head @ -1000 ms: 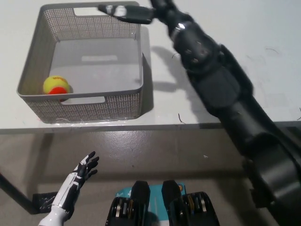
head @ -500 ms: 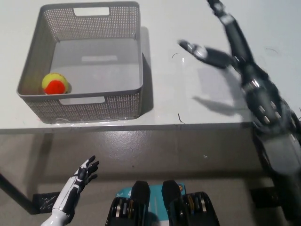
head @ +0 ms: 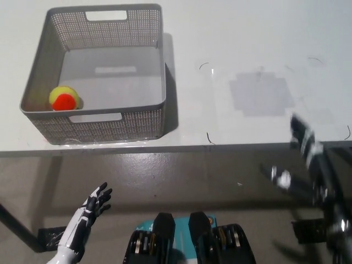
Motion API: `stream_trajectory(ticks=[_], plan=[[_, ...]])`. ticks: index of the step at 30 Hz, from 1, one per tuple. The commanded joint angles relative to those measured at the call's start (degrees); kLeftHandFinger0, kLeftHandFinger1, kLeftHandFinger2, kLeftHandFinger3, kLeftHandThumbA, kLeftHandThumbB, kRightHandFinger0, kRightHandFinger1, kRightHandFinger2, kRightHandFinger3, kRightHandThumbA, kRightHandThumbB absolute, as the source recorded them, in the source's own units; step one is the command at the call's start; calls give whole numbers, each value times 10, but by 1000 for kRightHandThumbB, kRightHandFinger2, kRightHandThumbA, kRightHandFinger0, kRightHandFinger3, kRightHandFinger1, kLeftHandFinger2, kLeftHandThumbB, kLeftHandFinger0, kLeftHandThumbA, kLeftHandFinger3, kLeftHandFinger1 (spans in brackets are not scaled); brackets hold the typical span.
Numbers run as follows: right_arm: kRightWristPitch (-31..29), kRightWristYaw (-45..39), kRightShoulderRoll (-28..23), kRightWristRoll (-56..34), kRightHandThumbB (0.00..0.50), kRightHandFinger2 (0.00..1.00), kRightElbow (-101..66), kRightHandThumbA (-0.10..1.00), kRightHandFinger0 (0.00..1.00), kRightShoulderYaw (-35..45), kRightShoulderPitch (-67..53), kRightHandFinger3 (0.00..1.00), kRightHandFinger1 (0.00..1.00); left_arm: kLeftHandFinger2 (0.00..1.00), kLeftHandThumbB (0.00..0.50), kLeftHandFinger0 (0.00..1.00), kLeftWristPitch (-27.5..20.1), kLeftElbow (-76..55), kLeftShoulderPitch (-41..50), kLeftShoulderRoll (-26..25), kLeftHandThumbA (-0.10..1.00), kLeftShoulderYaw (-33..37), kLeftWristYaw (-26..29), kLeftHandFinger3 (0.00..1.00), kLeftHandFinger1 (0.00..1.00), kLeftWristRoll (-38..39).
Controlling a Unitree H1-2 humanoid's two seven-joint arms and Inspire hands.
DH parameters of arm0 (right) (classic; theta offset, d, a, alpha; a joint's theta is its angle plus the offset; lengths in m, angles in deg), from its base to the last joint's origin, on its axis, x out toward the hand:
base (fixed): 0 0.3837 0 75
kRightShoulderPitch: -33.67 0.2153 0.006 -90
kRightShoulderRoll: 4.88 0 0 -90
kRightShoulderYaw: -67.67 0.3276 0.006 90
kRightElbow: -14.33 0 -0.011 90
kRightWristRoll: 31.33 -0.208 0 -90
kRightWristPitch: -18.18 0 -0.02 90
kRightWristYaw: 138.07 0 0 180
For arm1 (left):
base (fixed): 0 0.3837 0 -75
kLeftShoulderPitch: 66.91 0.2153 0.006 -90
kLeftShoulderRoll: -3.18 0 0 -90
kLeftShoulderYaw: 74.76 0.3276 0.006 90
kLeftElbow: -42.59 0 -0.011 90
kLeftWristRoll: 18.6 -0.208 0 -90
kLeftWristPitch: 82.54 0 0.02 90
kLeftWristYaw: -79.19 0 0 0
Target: Use the right hand to pick up a tennis ball and put it into a container on the left side
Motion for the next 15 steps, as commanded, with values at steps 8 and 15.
stream_trajectory(ticks=[8, 15], plan=[[-135, -59, 36, -65, 240, 1000, 83, 1000, 1000, -21, -99, 1000, 1000, 1000, 346, 1000, -46, -5, 25, 1, 1000, -18, -6, 1000, 1000, 35], [-125, -50, 45, -48, 274, 1000, 99, 1000, 1000, -32, -116, 1000, 1000, 1000, 278, 1000, -52, 0, 28, 8, 1000, -25, 4, 1000, 1000, 31]])
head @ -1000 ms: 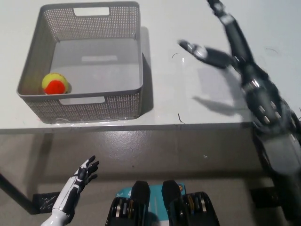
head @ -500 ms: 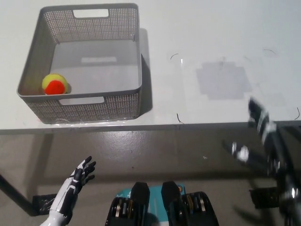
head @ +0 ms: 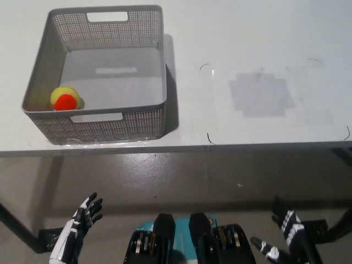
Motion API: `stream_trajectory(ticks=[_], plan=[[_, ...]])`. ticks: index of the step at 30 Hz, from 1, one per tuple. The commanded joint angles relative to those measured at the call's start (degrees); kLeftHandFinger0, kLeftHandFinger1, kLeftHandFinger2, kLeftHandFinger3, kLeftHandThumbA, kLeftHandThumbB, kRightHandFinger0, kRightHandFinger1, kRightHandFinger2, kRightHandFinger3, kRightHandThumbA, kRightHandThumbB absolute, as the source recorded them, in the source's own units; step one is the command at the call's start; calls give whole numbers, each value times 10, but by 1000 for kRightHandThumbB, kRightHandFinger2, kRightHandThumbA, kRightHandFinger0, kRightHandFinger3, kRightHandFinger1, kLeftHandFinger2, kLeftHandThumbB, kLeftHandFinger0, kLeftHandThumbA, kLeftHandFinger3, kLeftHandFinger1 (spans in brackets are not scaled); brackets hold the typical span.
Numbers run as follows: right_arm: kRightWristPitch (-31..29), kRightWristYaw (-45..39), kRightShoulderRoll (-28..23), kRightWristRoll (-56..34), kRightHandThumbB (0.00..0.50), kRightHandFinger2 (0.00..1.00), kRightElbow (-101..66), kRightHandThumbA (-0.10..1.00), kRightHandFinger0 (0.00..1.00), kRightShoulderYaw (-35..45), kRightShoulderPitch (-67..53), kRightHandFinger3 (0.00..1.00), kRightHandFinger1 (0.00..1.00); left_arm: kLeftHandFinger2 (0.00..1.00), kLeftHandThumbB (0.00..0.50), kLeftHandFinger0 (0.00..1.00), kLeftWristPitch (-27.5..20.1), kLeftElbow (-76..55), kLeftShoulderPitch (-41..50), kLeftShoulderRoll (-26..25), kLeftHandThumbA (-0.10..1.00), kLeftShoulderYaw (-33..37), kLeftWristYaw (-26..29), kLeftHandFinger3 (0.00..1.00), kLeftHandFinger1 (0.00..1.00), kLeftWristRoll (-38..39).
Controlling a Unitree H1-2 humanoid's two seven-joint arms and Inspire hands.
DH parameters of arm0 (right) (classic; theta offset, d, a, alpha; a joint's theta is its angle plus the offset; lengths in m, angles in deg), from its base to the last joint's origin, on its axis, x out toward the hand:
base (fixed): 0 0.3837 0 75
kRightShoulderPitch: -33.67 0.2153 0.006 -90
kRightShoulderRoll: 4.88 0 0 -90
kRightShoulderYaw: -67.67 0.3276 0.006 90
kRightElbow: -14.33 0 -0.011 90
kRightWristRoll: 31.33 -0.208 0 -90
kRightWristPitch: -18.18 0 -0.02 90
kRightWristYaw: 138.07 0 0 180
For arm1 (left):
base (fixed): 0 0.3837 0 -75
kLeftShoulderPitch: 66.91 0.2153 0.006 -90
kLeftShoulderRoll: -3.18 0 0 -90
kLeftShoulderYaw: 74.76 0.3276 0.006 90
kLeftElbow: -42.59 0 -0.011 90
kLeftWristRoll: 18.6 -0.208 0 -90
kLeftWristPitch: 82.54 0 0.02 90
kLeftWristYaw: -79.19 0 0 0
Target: Use the right hand to pick up a tennis ball and put it into a container on the left side
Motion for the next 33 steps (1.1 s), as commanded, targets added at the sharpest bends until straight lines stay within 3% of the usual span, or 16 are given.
stream_trajectory(ticks=[1, 3, 4, 8, 13, 19, 25, 29, 33], plan=[[-38, -11, 4, -1, 275, 1000, 0, 1000, 1000, -6, 10, 1000, 1000, 1000, 277, 1000, -32, 0, -2, 5, 1000, -6, 8, 1000, 1000, 4], [-35, -7, 3, 2, 295, 1000, 7, 1000, 1000, -3, 18, 1000, 1000, 1000, 284, 1000, -32, -1, -1, 6, 1000, -6, 6, 1000, 1000, 3], [-38, -5, 5, 5, 292, 1000, 11, 1000, 1000, -3, 18, 1000, 1000, 1000, 301, 1000, -34, -1, 2, 5, 1000, -7, 4, 1000, 1000, 3], [-27, -13, 4, -13, 271, 1000, 17, 1000, 1000, 1, 29, 1000, 1000, 1000, 284, 1000, -33, -1, 4, 6, 1000, -7, 7, 1000, 1000, -2], [-22, -11, 2, -6, 324, 1000, 24, 1000, 1000, -1, 33, 1000, 1000, 1000, 280, 1000, -30, -8, 12, 6, 1000, -7, 6, 1000, 1000, -2], [-24, -14, -1, -9, 297, 1000, 26, 1000, 1000, 0, 48, 1000, 1000, 1000, 257, 1000, -21, -11, -6, 8, 1000, -9, 17, 1000, 1000, -10], [-23, -1, 0, 7, 309, 1000, 24, 1000, 1000, 1, 50, 1000, 1000, 1000, 333, 1000, -13, -15, -9, 5, 1000, -8, 8, 1000, 1000, 0], [-17, -5, -2, -1, 297, 1000, 29, 1000, 1000, 4, 63, 1000, 1000, 1000, 357, 1000, -19, -5, -23, 5, 1000, -8, 13, 1000, 1000, -6], [-17, -8, -3, -7, 281, 1000, 34, 1000, 1000, 6, 73, 1000, 1000, 1000, 322, 1000, -19, -4, -30, 5, 1000, -8, 17, 1000, 1000, -11]])
